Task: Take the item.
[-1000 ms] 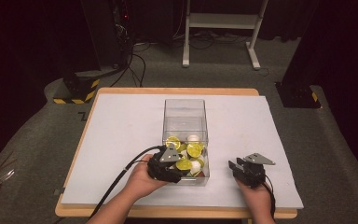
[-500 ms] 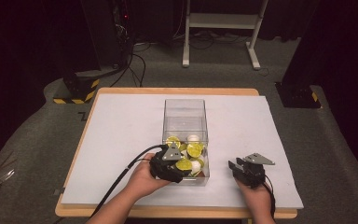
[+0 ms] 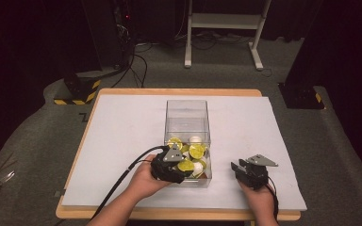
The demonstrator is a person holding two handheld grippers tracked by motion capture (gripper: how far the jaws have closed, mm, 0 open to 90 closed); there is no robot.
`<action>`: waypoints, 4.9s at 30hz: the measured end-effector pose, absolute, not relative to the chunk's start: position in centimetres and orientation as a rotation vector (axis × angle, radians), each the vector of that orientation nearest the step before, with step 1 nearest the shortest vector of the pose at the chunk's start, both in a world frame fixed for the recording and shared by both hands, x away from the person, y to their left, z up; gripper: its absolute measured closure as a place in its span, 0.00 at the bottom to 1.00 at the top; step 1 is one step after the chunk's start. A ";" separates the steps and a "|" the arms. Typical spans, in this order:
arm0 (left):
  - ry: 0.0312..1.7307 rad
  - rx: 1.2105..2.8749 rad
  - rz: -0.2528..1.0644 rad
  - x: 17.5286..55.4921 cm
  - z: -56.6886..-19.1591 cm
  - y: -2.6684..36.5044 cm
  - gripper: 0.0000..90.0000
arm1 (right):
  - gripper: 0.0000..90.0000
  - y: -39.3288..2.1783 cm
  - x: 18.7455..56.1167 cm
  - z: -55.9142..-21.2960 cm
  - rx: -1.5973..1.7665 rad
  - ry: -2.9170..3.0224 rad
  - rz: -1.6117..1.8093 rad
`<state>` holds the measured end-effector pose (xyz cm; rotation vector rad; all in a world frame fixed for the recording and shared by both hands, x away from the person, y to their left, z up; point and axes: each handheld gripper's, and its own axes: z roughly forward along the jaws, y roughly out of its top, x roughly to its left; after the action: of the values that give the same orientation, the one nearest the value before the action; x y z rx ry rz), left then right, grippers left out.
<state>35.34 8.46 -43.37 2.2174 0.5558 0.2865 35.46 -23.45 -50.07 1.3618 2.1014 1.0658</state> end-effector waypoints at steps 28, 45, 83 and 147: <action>0.619 2.023 0.314 35.2 -42.2 10.9 0.45 | 0.66 -23.4 35.5 -50.1 1.360 2.101 1.061; 0.638 1.958 0.370 34.9 -41.8 12.0 0.45 | 0.66 -23.4 35.5 -50.1 1.357 2.101 1.056; 0.664 1.888 0.468 35.2 -39.7 13.9 0.45 | 0.66 -23.4 35.5 -50.1 1.360 2.103 1.052; 0.927 1.802 0.648 36.8 -41.1 23.5 0.45 | 0.65 -23.3 35.5 -50.1 1.364 2.111 1.040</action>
<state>36.83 23.48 -41.08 1.8018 0.9274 0.6485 35.53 -23.27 -50.11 1.3639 2.1108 1.0400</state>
